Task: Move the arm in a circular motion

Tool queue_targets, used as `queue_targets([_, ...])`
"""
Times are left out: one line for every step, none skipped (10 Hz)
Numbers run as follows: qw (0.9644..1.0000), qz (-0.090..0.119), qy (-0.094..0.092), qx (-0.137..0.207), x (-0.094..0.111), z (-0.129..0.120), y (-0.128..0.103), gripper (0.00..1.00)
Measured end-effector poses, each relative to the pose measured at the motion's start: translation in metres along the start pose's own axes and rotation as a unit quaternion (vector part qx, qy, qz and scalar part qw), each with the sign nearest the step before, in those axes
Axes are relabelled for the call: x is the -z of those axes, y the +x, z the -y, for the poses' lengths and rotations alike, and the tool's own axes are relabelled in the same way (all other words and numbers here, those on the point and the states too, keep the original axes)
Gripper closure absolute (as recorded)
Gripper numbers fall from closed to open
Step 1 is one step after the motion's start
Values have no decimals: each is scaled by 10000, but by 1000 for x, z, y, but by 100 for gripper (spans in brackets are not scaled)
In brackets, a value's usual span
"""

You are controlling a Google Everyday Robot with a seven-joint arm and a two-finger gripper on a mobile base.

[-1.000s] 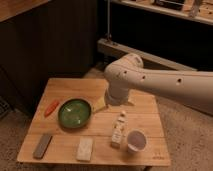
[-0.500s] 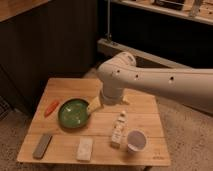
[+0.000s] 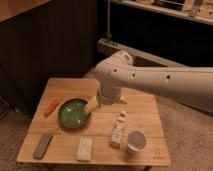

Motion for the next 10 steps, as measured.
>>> queue_targets([10000,-6,0,-9,0,2,1,0])
queue_targets([10000,1,-10,18,-1,-3,-3,0])
queue_targets([10000,13,-32,22,-1,-7,-7,0])
queue_targets([10000,22,-31,4,0,-6,-8,0])
queue_targets([10000,22,-15,16,0,-1,-7,0])
queue_targets([10000,6,-11,26,2,5,-2,0])
queue_targets([10000,10,-12,22,2,6,-1,0])
queue_targets([10000,20,-27,46,2,3,-3,0])
queue_targets([10000,24,-36,54,0,-3,-7,0])
queue_targets([10000,32,-52,57,0,-5,-11,0])
